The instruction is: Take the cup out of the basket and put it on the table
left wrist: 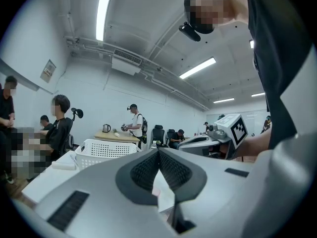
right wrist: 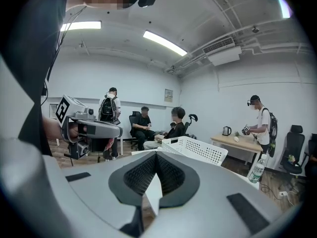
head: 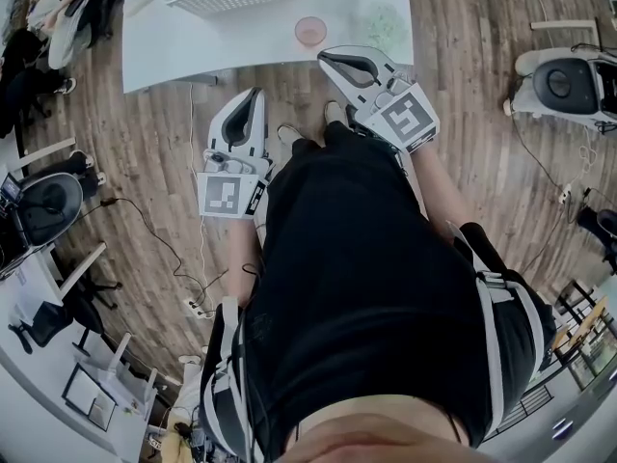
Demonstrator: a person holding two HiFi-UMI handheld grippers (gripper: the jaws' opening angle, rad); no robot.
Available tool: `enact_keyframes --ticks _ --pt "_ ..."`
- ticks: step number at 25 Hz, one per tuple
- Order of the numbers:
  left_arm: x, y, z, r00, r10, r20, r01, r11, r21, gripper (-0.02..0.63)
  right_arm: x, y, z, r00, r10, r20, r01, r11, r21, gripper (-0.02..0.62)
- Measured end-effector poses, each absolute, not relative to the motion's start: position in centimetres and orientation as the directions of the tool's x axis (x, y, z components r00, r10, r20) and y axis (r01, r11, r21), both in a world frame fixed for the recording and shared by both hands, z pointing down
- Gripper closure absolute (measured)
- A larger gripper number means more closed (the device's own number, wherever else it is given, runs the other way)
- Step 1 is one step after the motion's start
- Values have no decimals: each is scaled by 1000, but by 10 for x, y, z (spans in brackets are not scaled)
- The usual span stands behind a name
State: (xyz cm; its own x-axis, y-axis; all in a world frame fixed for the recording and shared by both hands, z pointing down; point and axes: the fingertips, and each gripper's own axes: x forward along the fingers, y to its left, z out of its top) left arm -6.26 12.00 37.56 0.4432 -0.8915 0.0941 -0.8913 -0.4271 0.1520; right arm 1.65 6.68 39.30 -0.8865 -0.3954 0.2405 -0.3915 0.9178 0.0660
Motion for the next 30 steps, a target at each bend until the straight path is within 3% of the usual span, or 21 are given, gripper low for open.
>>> enact_keyframes --ticks 16,30 --pt "-98 133 379 462 -884 70 -878 -444 181 584 -11 61 387 -832 -449 326 -415 894 169 575" --pt "-120 84 387 415 -902 118 -902 -391 184 584 -45 -39 402 -848 -363 386 -280 925 256 575"
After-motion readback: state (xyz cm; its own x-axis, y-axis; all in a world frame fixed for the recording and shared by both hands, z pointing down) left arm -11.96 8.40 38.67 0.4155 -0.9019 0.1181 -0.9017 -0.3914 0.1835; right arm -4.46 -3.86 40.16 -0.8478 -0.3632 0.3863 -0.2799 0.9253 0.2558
